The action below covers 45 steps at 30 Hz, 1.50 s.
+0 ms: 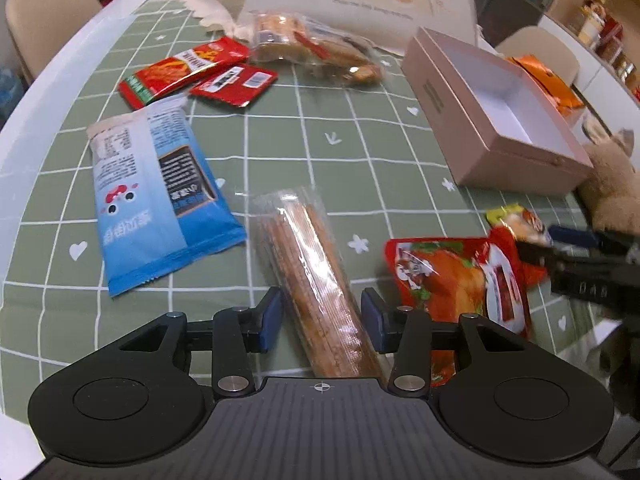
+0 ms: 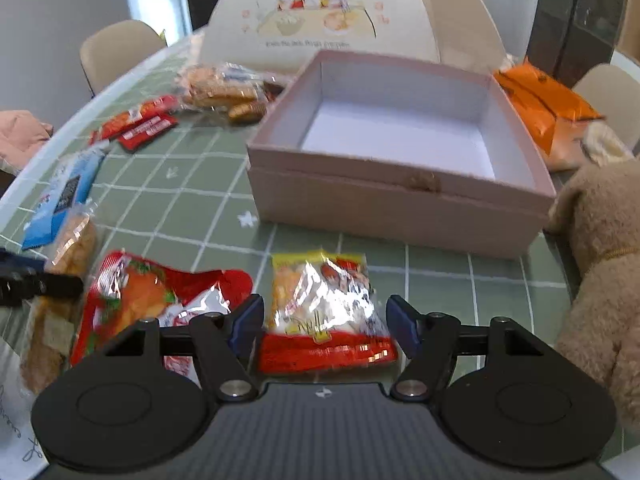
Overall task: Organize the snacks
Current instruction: 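Grasp the candy bag with the right tool while the left tool grasps the bread stick, then carry the wrapped bread stick with the left tool into the pink box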
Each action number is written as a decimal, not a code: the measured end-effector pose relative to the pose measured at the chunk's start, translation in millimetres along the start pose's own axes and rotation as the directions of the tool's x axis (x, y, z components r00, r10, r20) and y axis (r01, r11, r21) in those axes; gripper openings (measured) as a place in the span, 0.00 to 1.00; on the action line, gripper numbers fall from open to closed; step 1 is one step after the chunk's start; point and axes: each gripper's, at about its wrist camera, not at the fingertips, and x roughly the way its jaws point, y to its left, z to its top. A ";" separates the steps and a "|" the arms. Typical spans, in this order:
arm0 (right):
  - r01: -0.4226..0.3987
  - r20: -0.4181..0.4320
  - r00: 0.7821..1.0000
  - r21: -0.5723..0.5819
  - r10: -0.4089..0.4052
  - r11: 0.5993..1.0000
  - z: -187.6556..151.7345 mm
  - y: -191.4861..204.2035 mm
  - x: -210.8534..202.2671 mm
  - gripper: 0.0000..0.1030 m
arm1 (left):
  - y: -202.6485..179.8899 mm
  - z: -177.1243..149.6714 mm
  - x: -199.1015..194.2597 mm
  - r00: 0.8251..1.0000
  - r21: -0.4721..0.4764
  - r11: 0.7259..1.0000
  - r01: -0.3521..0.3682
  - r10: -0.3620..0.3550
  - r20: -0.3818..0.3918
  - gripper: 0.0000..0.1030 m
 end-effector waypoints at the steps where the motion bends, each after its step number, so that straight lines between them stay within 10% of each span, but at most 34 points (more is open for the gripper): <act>1: 0.007 0.005 1.000 -0.004 -0.007 1.000 1.7 1.3 0.2 0.69 | -1.8 -1.5 0.0 1.000 0.004 1.000 -0.003 0.003 0.001 0.46; 13: -0.009 -0.048 0.999 0.023 0.010 1.000 5.8 -2.3 7.9 0.56 | -17.2 -11.7 -5.8 0.999 0.041 0.999 -0.025 0.027 -0.042 0.40; 23: 0.024 0.025 0.999 0.051 -0.025 0.998 -2.0 -30.2 -50.8 0.55 | -34.3 -1.0 -54.8 0.986 0.095 0.987 0.130 -0.138 0.094 0.32; 31: 0.066 0.063 0.995 0.124 -0.074 0.990 -4.0 -55.0 -75.2 0.55 | -89.3 65.2 -125.9 0.874 0.228 0.918 0.324 -0.383 0.298 0.32; 36: 0.079 0.100 0.990 0.161 -0.096 0.984 -1.9 -61.0 -89.9 0.55 | -118.0 123.4 -105.5 0.806 0.222 0.892 0.394 -0.451 0.384 0.32; 45: 0.142 0.135 0.977 0.147 -0.162 0.979 -3.2 -61.0 -110.9 0.55 | -142.6 176.8 12.9 0.884 0.105 0.926 0.364 -0.379 0.273 0.32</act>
